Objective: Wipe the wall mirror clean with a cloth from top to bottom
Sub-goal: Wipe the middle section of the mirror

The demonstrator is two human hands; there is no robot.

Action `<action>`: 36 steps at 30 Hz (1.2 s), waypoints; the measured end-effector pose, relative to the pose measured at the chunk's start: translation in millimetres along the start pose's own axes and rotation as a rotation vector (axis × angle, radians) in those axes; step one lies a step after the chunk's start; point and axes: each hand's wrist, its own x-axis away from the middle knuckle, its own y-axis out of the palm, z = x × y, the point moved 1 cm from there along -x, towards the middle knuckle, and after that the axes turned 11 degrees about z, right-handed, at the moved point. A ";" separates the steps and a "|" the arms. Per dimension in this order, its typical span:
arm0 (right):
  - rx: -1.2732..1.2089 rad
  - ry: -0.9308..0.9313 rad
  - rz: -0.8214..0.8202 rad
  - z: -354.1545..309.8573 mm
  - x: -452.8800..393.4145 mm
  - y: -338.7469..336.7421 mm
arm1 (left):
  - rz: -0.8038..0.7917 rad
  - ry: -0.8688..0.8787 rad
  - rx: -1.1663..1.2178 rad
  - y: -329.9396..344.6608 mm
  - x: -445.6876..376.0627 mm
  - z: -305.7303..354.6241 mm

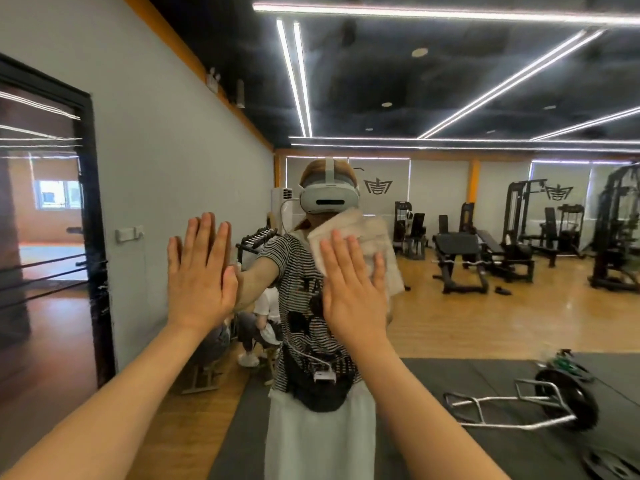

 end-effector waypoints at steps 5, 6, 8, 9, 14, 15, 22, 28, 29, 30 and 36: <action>0.087 0.037 0.024 79.3 0.9 -24.3 | -0.021 -0.003 -0.009 -0.9 0.1 1.5; 0.099 0.043 0.031 93.5 -1.2 -30.2 | -0.026 -0.005 -0.010 -1.4 0.0 1.6; 0.132 0.018 0.029 111.9 -6.1 -40.0 | -0.035 -0.010 -0.010 -2.0 -0.1 1.8; 0.148 -0.009 0.021 117.0 -7.7 -42.4 | -0.039 -0.010 -0.014 -1.9 -0.1 1.8; 0.116 -0.001 0.018 115.6 -7.9 -33.4 | -0.038 -0.007 -0.041 -1.6 -0.7 2.4; 0.101 0.059 0.027 108.0 -6.5 -29.1 | -0.035 -0.009 -0.043 -1.5 -0.8 2.8; 0.049 0.278 0.054 1.8 -13.0 1.0 | -0.012 0.018 -0.062 -0.4 -0.4 4.1; 0.031 0.123 0.010 -69.4 -14.6 21.7 | -0.004 0.036 -0.052 -0.7 -0.4 1.7; 0.038 0.104 0.011 -65.9 -13.7 22.2 | -0.004 0.039 -0.049 -0.8 -0.4 1.2; 0.039 0.075 0.013 -60.4 -12.3 22.2 | -0.005 0.042 -0.048 -0.9 -0.5 1.2; -0.010 -0.064 0.019 -22.9 -4.4 13.6 | -0.011 0.034 -0.038 -1.4 -0.3 1.0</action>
